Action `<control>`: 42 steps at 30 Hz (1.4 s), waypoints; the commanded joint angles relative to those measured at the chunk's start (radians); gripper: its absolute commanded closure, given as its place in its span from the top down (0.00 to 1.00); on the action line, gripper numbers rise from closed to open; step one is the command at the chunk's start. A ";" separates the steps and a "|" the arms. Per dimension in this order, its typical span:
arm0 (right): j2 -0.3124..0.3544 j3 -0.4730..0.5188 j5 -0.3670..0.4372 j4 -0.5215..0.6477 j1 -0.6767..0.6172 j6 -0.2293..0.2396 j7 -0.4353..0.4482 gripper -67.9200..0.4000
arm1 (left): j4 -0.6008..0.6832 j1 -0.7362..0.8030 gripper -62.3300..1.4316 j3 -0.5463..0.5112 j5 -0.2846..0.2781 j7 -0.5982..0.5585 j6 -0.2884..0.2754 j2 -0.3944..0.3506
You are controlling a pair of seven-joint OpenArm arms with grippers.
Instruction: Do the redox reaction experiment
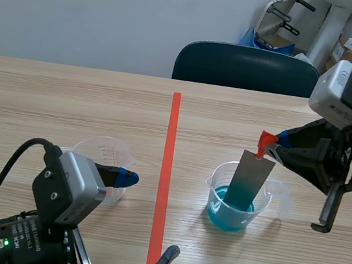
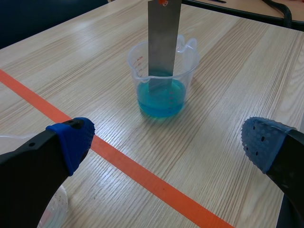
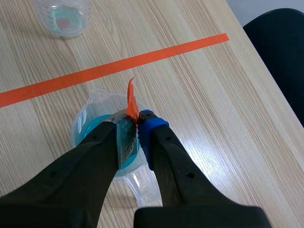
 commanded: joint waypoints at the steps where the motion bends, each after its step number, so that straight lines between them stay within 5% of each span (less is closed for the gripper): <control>1: 0.011 0.006 0.012 0.000 0.015 0.009 0.018 0.02 | 0.011 0.002 1.00 -0.005 -0.003 -0.017 -0.001 0.005; 10: 0.012 0.050 0.024 0.035 0.015 0.051 -0.006 0.02 | 0.011 0.002 1.00 -0.005 -0.003 -0.017 -0.001 0.005; 13: 0.012 0.068 0.066 0.058 0.015 0.089 -0.044 0.02 | 0.011 0.002 1.00 -0.005 -0.003 -0.017 -0.001 0.005; 42: 0.014 0.299 0.533 0.342 0.015 0.089 -0.549 0.02 | 0.011 0.002 1.00 -0.005 -0.003 -0.017 -0.001 0.005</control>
